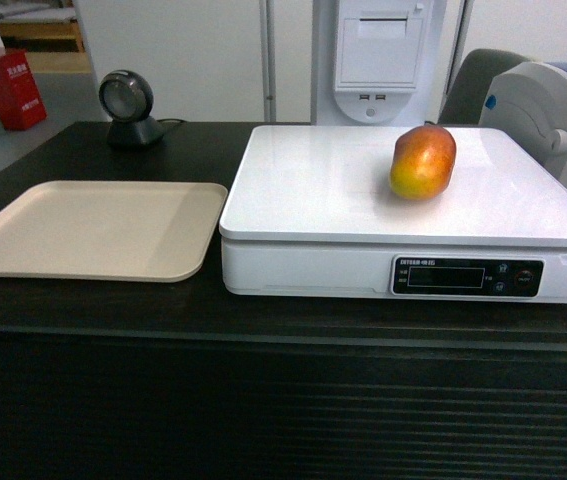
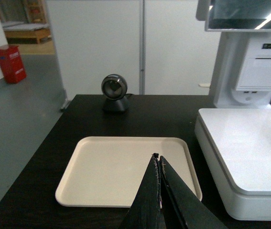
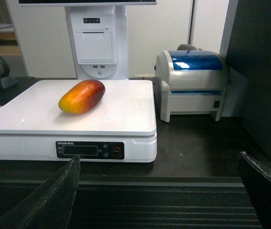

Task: Place dark red mango on scale at checkout

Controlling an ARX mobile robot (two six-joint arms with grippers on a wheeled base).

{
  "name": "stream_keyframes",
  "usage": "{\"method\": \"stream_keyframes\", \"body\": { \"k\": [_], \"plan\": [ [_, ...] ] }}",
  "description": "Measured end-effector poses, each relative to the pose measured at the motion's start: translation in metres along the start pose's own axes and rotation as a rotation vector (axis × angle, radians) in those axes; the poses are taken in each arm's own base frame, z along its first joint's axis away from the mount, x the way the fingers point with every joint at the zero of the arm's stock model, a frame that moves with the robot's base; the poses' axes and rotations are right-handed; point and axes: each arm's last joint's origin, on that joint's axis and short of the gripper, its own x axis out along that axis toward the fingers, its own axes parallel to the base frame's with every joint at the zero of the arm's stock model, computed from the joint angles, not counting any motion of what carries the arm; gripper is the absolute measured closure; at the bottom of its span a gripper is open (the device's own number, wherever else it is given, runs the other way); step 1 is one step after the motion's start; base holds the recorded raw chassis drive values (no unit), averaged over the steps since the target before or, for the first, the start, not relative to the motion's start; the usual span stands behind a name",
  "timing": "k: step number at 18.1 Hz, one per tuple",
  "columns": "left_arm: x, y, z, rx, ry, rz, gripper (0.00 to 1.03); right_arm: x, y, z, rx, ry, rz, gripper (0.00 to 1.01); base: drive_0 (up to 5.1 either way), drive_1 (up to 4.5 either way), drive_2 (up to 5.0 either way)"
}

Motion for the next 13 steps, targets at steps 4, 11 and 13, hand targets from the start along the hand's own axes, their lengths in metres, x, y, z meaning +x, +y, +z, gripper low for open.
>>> {"method": "stream_keyframes", "body": {
  "k": [4, 11, 13],
  "plan": [
    [-0.025, 0.01, -0.033, 0.001, 0.021, -0.008, 1.01, 0.0, 0.0, 0.0, 0.0, 0.0, 0.0, 0.03, 0.0, 0.0, 0.0],
    [-0.054, 0.011, -0.056, 0.001, 0.01, -0.006, 1.01, 0.0, 0.0, 0.0, 0.0, 0.0, 0.0, 0.03, 0.0, 0.0, 0.0],
    [-0.06, 0.011, -0.061, 0.001, 0.015, -0.006, 1.01, 0.0, 0.0, 0.0, 0.0, 0.0, 0.0, 0.03, 0.0, 0.0, 0.0]
  ]
}}
